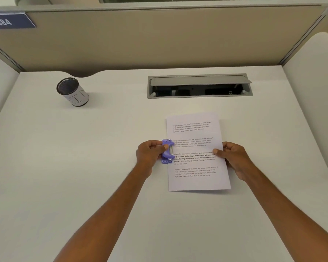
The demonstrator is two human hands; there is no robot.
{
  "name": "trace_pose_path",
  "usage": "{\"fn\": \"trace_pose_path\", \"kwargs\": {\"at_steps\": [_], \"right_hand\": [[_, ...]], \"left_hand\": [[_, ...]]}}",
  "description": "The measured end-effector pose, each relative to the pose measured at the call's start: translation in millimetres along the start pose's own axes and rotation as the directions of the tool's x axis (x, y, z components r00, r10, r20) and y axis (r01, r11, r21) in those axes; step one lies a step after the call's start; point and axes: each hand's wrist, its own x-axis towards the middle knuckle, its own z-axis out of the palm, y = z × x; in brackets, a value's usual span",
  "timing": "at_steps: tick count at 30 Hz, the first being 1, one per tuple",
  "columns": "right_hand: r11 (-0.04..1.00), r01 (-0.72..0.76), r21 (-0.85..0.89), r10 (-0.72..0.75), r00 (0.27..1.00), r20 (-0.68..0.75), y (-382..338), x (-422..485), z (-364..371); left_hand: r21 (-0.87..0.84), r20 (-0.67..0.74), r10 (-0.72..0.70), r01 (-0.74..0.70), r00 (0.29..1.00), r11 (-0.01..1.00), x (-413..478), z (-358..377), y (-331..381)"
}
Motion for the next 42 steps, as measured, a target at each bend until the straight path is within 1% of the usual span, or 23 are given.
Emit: {"fn": "trace_pose_path", "kwargs": {"at_steps": [4,8,24,38,42], "right_hand": [[1.0,-0.008,0.011,0.008,1.0,-0.004,2.2,-0.4,3.3],[0.999,-0.01,0.031,0.011,1.0,-0.007,2.4,-2.7,4.9],[1.0,0.003,0.011,-0.003,1.0,-0.003,-2.9,-3.3,2.9],[1.0,-0.009,0.018,0.01,1.0,-0.012,3.1,-0.8,6.6],[1.0,-0.014,0.007,0.014,1.0,-0.016,3.0,-0.8,6.6]], "left_hand": [[-0.01,0.005,-0.017,0.018,1.0,1.0,1.6,-1.6,-0.3],[0.016,0.004,-0.021,0.021,1.0,1.0,2.9,-1.8,-0.5],[0.014,0.02,-0.027,0.026,0.999,1.0,2.1,-2.4,-0.2],[0.074,-0.025,-0.004,0.006,1.0,0.997,1.8,-2.6,-1.2],[0.094,-0.016,-0.012,0.013,1.0,0.995,0.8,-3.0,2.1]]}}
